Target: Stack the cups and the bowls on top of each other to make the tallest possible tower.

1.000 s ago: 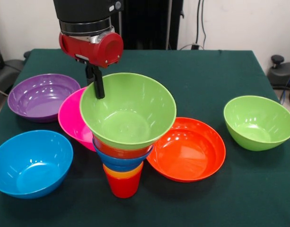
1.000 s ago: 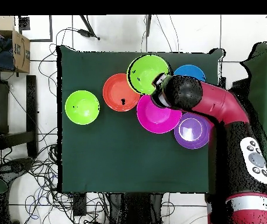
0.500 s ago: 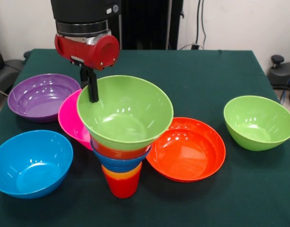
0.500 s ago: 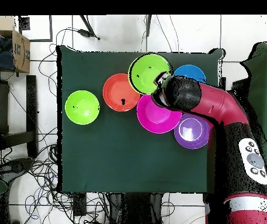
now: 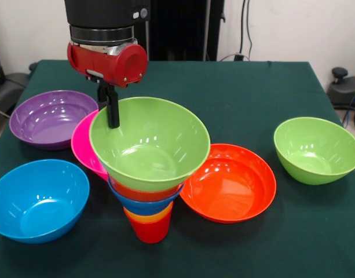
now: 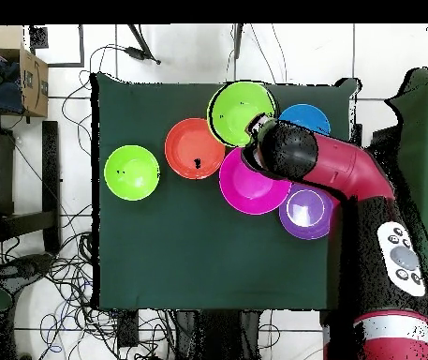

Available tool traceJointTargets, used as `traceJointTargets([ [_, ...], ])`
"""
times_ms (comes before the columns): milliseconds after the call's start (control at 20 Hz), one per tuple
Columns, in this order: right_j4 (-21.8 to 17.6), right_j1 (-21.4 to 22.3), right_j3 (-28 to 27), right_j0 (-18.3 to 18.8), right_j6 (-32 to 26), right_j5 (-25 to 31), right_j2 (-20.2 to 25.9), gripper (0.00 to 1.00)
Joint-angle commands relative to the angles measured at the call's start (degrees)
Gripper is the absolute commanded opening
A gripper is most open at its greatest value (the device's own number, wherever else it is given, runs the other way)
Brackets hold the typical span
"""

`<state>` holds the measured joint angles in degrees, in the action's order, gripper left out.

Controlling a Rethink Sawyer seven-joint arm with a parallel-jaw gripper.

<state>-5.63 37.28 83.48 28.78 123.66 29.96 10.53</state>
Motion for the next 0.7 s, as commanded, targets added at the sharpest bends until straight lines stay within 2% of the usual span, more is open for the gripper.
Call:
traceJointTargets([
  [50,-1.76,-2.54,1.15,-1.87,3.27,-2.01,0.06,0.0],
  [700,-0.57,-2.56,0.08,-2.74,3.97,-0.22,-0.07,0.0],
])
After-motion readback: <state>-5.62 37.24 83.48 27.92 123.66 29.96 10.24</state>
